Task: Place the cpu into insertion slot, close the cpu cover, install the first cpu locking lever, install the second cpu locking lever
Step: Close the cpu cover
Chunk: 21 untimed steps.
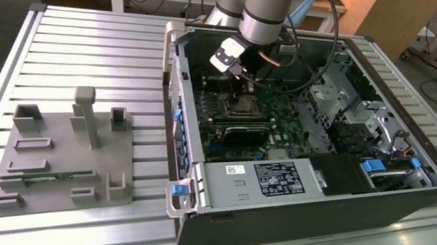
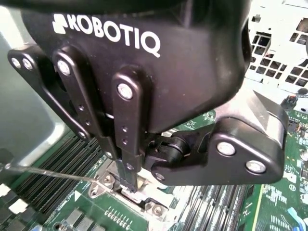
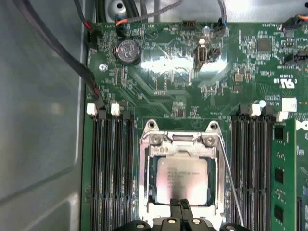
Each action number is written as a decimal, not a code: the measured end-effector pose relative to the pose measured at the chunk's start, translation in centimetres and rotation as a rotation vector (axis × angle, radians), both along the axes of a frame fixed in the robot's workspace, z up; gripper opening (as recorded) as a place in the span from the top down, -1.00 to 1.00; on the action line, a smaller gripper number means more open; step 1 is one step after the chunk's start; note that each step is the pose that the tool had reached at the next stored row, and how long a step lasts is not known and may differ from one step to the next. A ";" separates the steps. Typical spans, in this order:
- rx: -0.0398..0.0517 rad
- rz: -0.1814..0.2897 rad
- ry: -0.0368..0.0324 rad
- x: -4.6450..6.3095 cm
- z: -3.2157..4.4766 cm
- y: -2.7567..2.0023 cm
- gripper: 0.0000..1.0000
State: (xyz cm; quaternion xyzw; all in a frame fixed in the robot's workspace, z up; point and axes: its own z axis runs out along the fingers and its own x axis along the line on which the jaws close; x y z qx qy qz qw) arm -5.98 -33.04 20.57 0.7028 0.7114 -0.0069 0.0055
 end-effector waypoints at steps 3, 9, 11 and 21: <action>0.0000 0.000 0.0000 0.5 -0.01 0.00 0.80; 0.0000 0.000 0.0000 1.5 -0.01 0.03 0.80; 0.0001 0.000 0.0000 1.6 -0.01 0.03 0.80; 0.0000 0.000 -0.0143 1.9 0.22 0.07 0.80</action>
